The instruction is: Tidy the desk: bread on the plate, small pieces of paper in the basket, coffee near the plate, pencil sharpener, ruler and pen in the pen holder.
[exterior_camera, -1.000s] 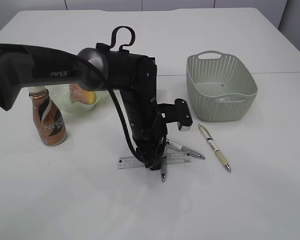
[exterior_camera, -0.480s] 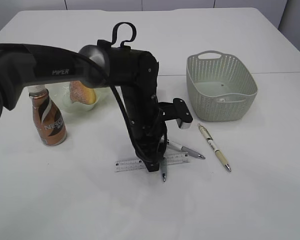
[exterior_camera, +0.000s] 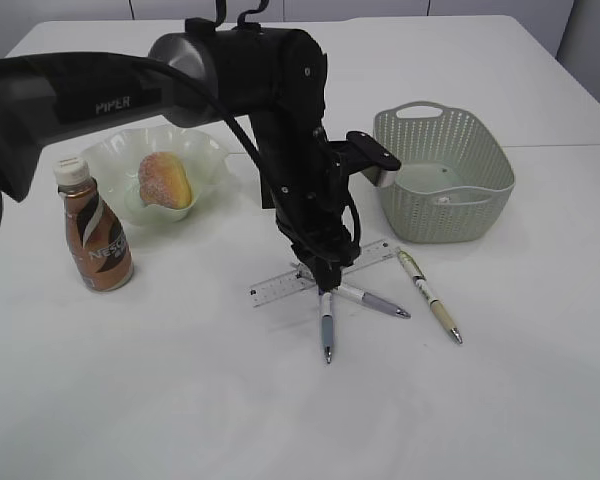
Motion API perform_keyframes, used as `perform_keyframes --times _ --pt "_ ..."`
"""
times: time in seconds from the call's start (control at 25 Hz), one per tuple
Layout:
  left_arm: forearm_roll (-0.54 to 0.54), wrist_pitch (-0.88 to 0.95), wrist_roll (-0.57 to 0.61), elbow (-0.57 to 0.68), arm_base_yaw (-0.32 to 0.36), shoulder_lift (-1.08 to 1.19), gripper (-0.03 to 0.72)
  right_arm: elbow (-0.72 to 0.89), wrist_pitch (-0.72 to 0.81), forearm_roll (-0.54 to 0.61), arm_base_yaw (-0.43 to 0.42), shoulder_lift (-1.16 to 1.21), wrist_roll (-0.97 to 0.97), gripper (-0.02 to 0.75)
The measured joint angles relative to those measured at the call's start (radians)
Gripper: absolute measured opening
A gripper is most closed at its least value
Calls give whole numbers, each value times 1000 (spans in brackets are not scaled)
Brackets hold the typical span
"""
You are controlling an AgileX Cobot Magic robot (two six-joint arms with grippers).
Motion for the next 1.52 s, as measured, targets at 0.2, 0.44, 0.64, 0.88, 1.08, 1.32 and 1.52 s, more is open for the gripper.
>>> perform_keyframes --times 0.2,0.44,0.64,0.88,1.08,1.32,1.52 --pt "17 2 -148 -35 0 -13 232 0 0 0 0 0 0 467" --pt "39 8 -358 -94 0 -33 231 0 0 1 0 0 18 467" --pt "39 10 -601 -163 15 -35 230 0 0 1 0 0 28 467" --pt "41 20 -740 -232 73 -35 230 0 13 1 0 0 33 467" --pt "118 -100 -752 -249 90 -41 230 0 14 1 0 0 35 467" --pt "269 -310 -752 -250 90 -42 230 0 14 1 0 0 36 467" --pt "307 -479 -752 -250 90 -42 230 0 14 -7 0 0 36 467"
